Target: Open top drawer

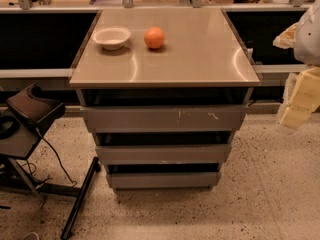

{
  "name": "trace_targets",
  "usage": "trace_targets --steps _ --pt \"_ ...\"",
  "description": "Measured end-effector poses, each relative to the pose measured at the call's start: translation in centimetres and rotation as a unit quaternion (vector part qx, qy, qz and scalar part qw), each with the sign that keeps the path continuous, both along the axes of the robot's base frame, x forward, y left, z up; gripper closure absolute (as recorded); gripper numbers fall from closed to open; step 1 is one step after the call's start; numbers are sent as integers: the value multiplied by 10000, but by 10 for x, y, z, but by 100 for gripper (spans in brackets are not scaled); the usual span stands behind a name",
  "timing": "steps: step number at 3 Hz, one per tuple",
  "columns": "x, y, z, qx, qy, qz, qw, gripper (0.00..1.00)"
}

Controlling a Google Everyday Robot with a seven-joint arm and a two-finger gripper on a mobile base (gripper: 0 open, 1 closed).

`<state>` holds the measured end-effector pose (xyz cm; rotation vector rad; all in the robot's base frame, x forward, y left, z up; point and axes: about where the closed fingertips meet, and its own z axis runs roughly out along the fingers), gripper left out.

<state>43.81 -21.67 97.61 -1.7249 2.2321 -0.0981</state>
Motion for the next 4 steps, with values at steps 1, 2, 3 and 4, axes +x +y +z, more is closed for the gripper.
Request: trace_targets --steps 1,2,3,4 --pt "0 0 0 0 0 0 10000 0" --pt "3 18 -23 206 163 195 9995 0" --pt "1 68 -61 512 263 456 9973 0" --pt "8 121 -123 662 374 620 9952 0"
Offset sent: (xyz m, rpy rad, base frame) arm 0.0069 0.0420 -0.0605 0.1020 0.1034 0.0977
